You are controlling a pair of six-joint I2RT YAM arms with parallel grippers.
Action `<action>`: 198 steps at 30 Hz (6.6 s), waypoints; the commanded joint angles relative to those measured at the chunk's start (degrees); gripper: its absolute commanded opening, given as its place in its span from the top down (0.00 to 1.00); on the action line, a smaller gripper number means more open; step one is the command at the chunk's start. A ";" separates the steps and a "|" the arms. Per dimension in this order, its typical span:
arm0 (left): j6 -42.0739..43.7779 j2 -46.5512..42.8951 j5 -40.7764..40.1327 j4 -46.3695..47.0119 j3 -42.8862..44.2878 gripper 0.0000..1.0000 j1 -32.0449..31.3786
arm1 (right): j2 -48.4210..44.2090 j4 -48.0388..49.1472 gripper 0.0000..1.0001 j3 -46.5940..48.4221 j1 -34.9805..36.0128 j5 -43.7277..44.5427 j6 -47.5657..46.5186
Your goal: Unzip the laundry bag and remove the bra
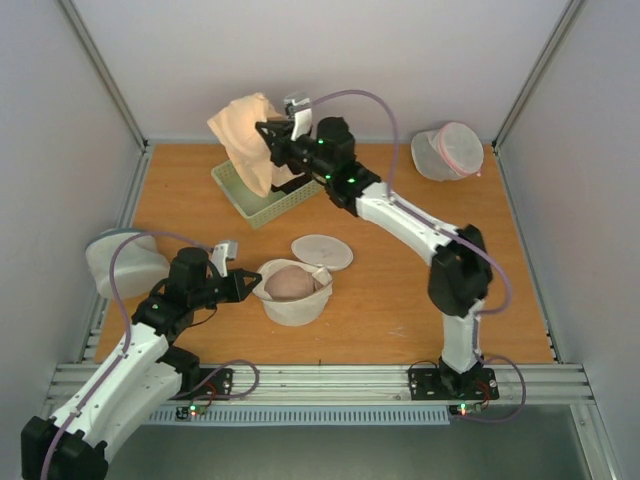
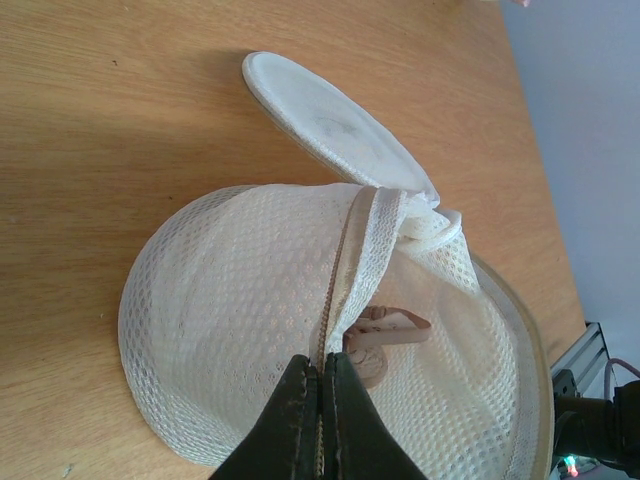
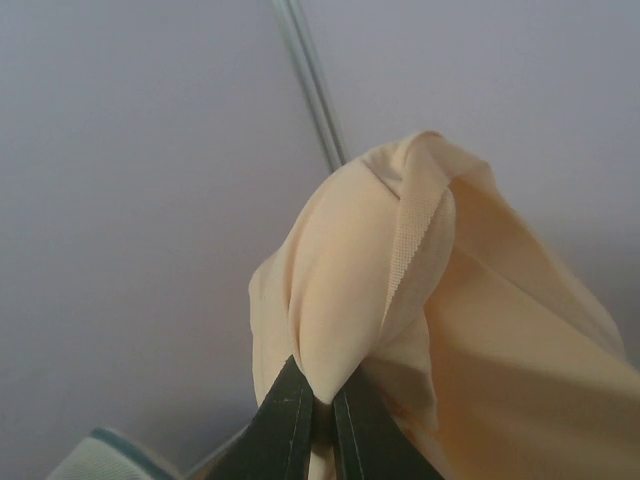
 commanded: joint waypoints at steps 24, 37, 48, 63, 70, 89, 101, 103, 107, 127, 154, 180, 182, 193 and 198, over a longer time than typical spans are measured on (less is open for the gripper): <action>-0.34 -1.76 -1.45 3.61 -1.35 0.99 0.16 | 39.23 -32.66 0.99 35.18 -1.10 8.81 8.42; -0.33 -1.33 -1.52 3.76 -1.30 0.99 0.21 | 42.39 -37.71 0.81 40.37 -1.10 12.10 4.39; -0.21 -1.38 -1.68 3.67 -1.29 0.99 0.23 | 28.44 -41.39 0.02 40.74 -0.19 20.91 -7.90; -0.14 -1.86 -2.05 3.73 -1.41 0.99 0.23 | -8.49 -48.06 0.15 6.41 3.59 2.54 -23.20; -0.12 -1.97 -2.07 3.85 -1.45 0.99 0.23 | -20.73 -46.47 0.37 -13.08 7.27 -2.32 -15.41; -0.12 -1.72 -1.98 3.75 -1.30 0.99 0.22 | -8.53 -53.68 0.61 -21.70 17.76 4.82 -11.36; -0.18 -1.72 -2.00 3.87 -1.50 0.99 0.32 | -4.61 -50.90 0.20 -24.88 20.20 10.22 -9.19; -0.12 -1.68 -1.99 3.80 -1.39 0.99 0.32 | -3.25 -50.63 0.21 -24.95 20.63 12.13 -8.74; -0.09 -1.63 -2.03 3.71 -1.35 0.99 0.29 | -0.56 -50.31 0.23 -24.75 20.65 16.18 -8.22; -0.07 -1.60 -2.16 3.80 -1.37 1.00 0.38 | -6.51 -53.08 0.99 -21.23 20.64 15.59 -10.26; -0.44 -1.53 -5.42 2.47 -1.45 0.99 0.84 | -22.14 -68.66 0.99 -25.55 18.67 1.98 -28.42; -0.72 -0.99 -1.36 5.12 -2.11 0.99 1.11 | -35.12 -46.50 0.99 -18.74 11.65 5.15 -15.78; -0.88 -1.00 -1.56 5.19 -2.22 0.99 1.11 | -34.56 -45.18 0.99 -16.28 9.10 6.51 -14.23; -0.68 -1.62 -2.16 4.77 -2.06 0.99 1.10 | -11.58 -43.74 0.99 5.06 3.77 26.90 -16.70; -0.71 -2.08 -2.31 4.86 -2.13 0.99 1.11 | 0.32 -42.62 0.99 15.14 1.52 28.52 -18.08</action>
